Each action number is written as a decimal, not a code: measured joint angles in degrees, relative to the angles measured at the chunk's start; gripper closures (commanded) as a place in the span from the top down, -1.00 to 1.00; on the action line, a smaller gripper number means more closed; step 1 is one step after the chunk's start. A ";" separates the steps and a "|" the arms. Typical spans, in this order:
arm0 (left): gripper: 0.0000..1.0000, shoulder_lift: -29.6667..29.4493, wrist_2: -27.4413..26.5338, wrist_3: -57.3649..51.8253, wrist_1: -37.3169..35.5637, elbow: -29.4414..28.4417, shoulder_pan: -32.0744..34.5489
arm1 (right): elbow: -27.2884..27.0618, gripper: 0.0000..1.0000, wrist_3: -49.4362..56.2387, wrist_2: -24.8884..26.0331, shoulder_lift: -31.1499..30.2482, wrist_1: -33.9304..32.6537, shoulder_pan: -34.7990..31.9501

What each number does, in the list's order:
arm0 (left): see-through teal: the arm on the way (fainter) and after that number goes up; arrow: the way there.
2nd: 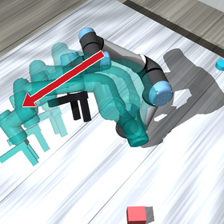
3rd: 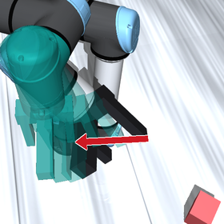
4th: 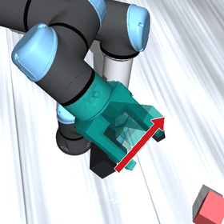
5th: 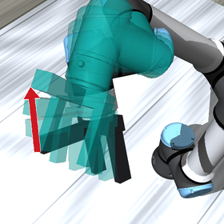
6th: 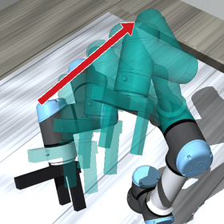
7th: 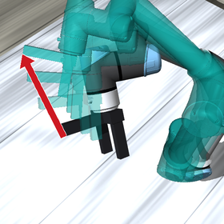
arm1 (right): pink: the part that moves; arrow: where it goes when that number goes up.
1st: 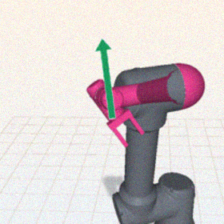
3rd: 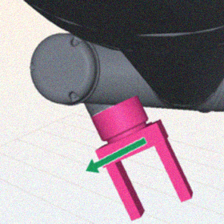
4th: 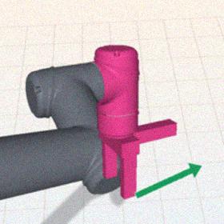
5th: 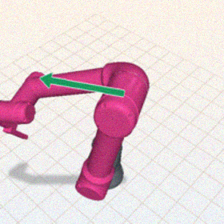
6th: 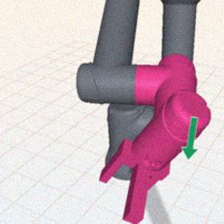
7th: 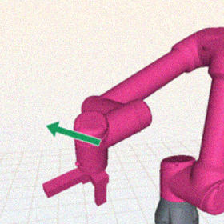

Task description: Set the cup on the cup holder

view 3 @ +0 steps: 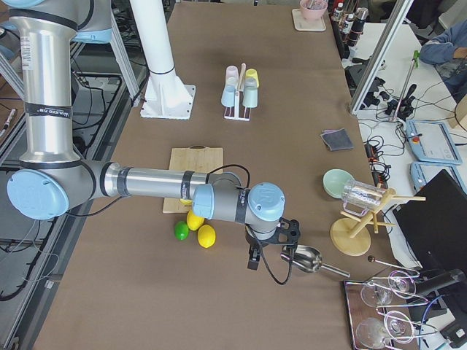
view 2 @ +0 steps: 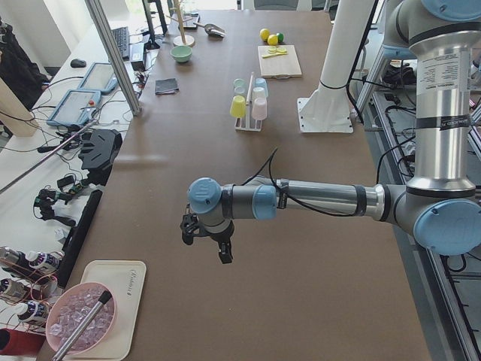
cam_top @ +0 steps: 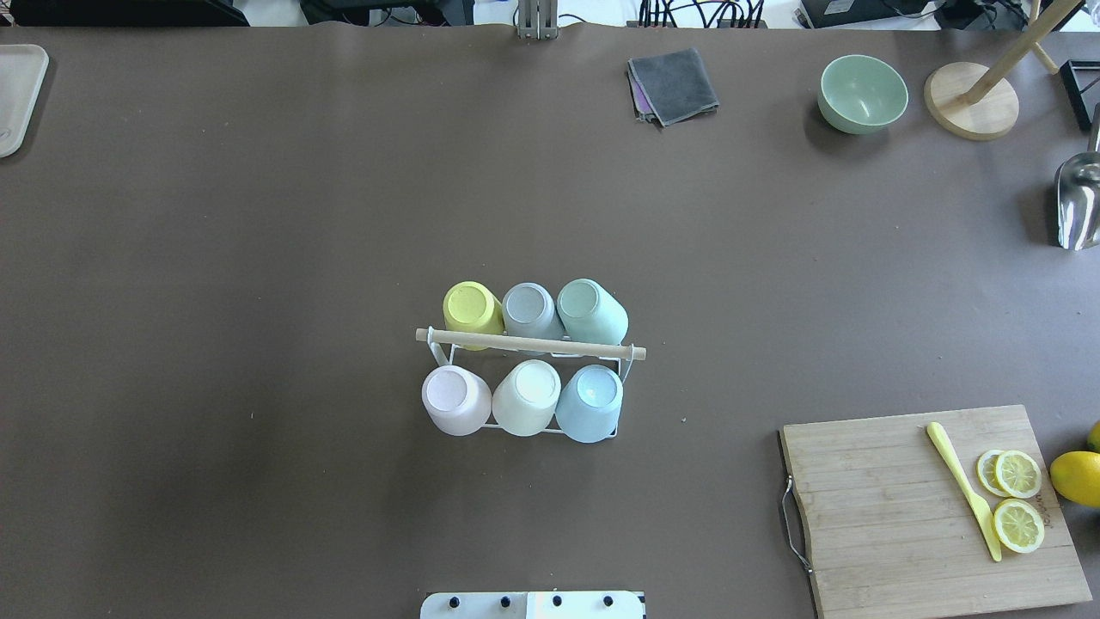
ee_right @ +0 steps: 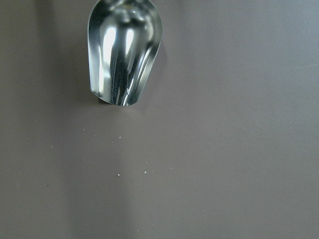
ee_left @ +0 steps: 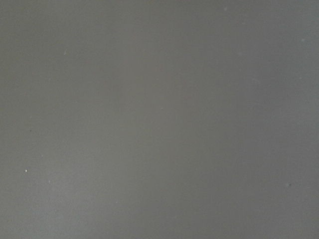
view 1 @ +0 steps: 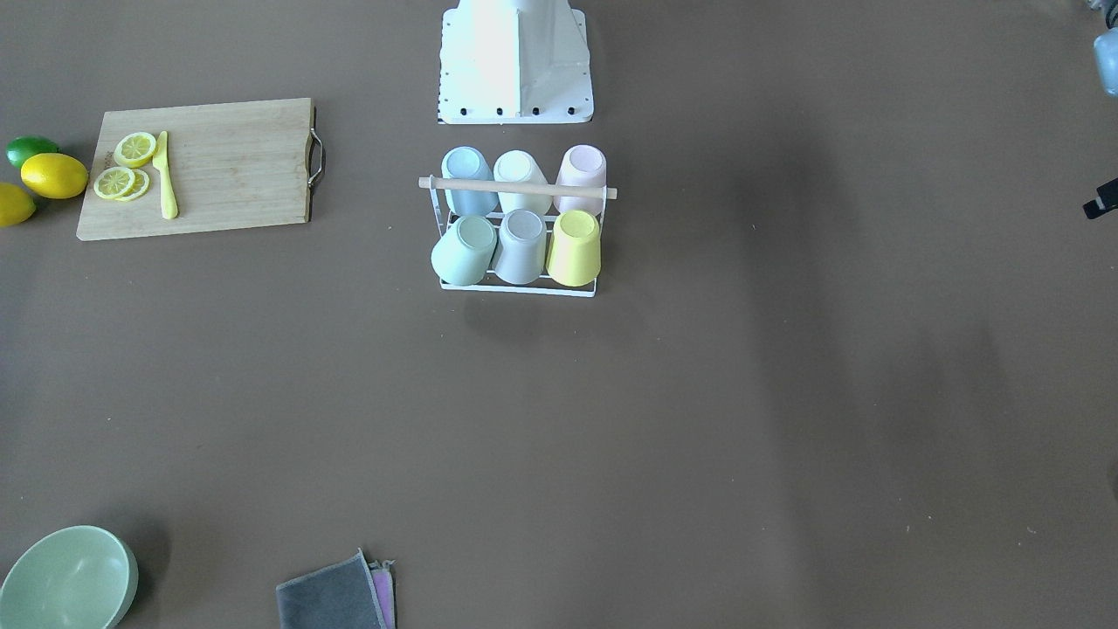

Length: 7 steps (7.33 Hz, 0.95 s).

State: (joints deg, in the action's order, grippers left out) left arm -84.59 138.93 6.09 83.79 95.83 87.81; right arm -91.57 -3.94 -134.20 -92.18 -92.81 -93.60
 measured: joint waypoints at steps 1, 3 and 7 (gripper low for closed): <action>0.96 0.43 0.67 -1.19 -0.04 -0.54 2.33 | -0.06 1.00 -0.01 0.00 -0.01 0.00 0.00; 0.96 0.21 0.78 -1.59 -0.14 -0.16 4.18 | -0.13 1.00 -0.01 -0.03 -0.01 0.00 0.00; 0.96 1.38 0.00 -1.56 -0.49 4.22 4.76 | -0.03 1.00 -0.02 -0.38 -0.42 0.06 0.00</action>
State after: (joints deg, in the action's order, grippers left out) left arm -83.21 138.92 4.53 83.30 100.05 92.58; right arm -91.60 -3.96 -134.59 -92.60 -92.75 -93.60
